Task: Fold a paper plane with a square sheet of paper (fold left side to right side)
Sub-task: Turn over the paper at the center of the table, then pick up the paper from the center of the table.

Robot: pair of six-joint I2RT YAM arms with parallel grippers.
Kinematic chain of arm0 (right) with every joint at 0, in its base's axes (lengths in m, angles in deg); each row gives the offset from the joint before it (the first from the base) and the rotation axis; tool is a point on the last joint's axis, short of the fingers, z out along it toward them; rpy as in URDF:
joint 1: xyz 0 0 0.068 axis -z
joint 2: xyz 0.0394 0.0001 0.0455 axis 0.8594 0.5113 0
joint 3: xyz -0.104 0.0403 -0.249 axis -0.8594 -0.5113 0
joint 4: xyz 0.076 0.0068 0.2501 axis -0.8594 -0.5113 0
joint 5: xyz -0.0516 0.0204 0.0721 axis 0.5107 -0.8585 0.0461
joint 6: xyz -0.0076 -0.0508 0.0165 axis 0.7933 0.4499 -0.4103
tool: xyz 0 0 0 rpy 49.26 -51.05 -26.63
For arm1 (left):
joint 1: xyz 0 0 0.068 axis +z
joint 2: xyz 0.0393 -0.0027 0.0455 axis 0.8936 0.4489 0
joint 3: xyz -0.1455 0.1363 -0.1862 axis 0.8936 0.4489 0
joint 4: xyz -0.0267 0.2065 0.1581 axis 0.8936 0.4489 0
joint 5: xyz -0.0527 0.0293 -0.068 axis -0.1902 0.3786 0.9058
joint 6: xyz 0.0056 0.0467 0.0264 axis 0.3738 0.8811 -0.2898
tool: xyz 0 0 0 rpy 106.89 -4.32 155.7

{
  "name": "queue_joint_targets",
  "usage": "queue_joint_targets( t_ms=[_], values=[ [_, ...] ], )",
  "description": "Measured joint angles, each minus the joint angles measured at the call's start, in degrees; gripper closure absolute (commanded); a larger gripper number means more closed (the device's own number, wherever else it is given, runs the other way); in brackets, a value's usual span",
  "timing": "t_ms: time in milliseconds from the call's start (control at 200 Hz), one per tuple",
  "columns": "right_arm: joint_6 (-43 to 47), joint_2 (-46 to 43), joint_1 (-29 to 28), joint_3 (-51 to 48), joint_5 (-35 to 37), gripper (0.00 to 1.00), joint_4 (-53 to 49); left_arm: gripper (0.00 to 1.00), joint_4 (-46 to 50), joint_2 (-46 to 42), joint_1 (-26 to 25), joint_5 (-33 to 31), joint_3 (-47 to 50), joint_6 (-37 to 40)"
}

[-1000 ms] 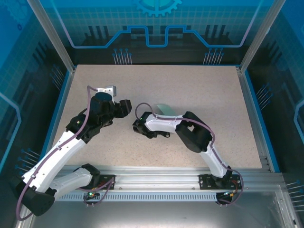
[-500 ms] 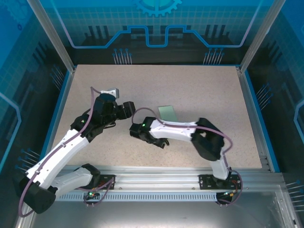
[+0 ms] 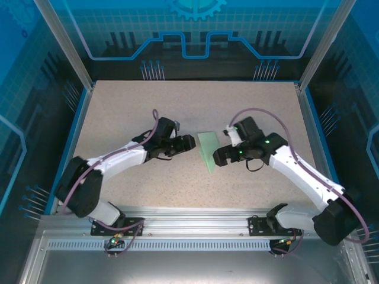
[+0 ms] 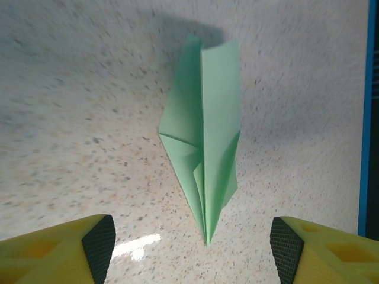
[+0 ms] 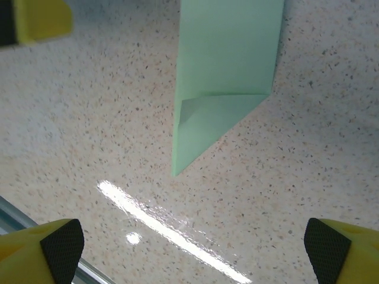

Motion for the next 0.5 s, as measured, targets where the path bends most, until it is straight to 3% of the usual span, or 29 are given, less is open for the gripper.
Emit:
queue_joint_targets(
  t_ms=[295,405,500],
  values=[
    [-5.0,0.2,19.8,-15.6,-26.1,0.07,17.7,0.34,-5.3,16.5,-0.7,4.7,-10.4,-0.4],
    [-6.4,2.4,23.6,-18.9,-31.2,0.12,21.4,0.37,-6.5,21.0,-0.7,6.1,-13.8,-0.4],
    [-6.9,3.8,24.9,-20.3,-34.2,0.19,23.8,0.47,-6.9,24.4,-0.7,7.1,-16.2,-0.1]
  ],
)
